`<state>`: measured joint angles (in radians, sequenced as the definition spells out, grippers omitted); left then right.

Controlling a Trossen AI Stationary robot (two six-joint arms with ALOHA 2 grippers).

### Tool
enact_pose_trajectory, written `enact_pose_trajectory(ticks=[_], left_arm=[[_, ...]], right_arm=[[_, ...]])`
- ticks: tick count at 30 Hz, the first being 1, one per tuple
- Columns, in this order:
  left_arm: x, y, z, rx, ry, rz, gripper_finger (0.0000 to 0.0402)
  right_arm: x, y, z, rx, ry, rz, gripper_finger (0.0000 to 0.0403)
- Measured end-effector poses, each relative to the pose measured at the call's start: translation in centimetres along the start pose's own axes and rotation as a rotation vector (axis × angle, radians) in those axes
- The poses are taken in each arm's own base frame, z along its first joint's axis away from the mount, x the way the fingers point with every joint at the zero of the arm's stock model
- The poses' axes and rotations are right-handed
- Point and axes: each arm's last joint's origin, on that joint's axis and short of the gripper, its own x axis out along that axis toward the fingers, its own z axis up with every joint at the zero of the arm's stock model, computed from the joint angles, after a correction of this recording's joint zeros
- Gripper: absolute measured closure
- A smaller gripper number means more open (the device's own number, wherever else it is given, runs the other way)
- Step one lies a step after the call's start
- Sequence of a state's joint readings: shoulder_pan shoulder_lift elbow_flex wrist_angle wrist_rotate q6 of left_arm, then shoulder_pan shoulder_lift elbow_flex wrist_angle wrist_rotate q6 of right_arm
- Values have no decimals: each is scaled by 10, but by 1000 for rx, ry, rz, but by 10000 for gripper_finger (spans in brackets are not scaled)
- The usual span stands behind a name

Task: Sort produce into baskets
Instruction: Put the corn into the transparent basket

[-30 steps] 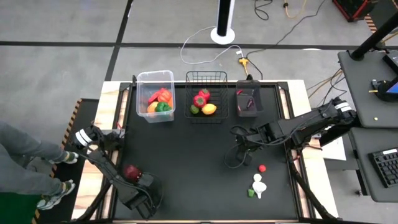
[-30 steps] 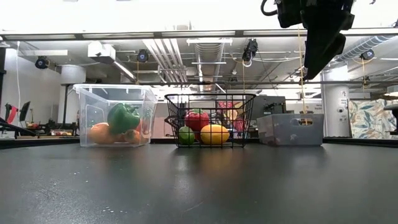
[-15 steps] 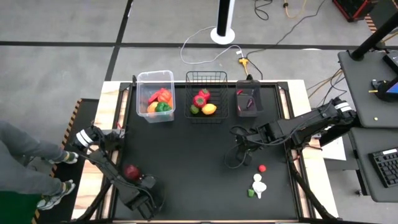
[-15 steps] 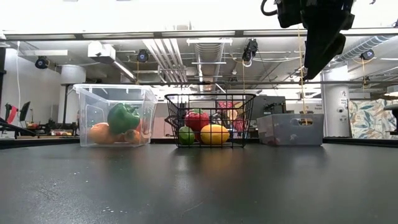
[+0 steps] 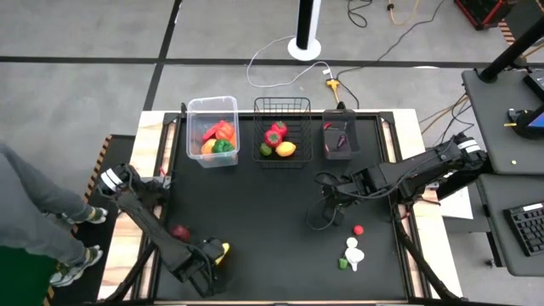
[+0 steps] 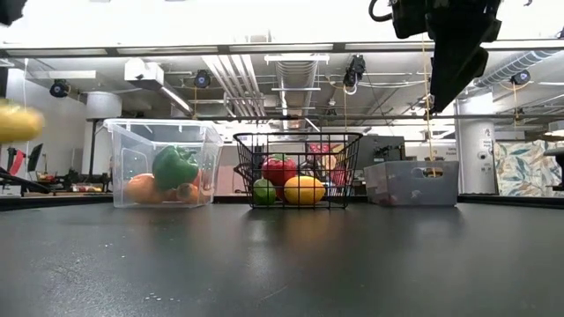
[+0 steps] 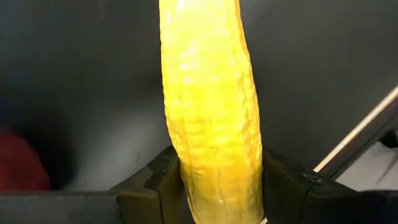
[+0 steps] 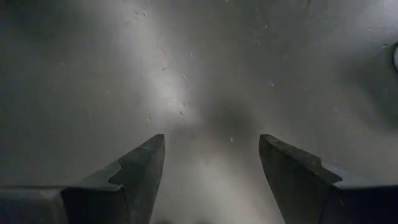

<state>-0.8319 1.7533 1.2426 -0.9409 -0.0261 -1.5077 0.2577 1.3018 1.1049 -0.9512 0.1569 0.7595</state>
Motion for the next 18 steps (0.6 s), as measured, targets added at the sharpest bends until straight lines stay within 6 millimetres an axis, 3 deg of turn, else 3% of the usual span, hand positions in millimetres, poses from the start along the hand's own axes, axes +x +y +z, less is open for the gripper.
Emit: enact_pose_trajectory(ticks=[10, 18], left_arm=[[-25, 17, 53, 136, -175, 3, 251], [-62, 60, 100, 184, -311, 140, 251]], right_arm=[[0, 0, 0, 0, -4, 3, 149], [0, 2, 2, 0, -22, 20, 149]])
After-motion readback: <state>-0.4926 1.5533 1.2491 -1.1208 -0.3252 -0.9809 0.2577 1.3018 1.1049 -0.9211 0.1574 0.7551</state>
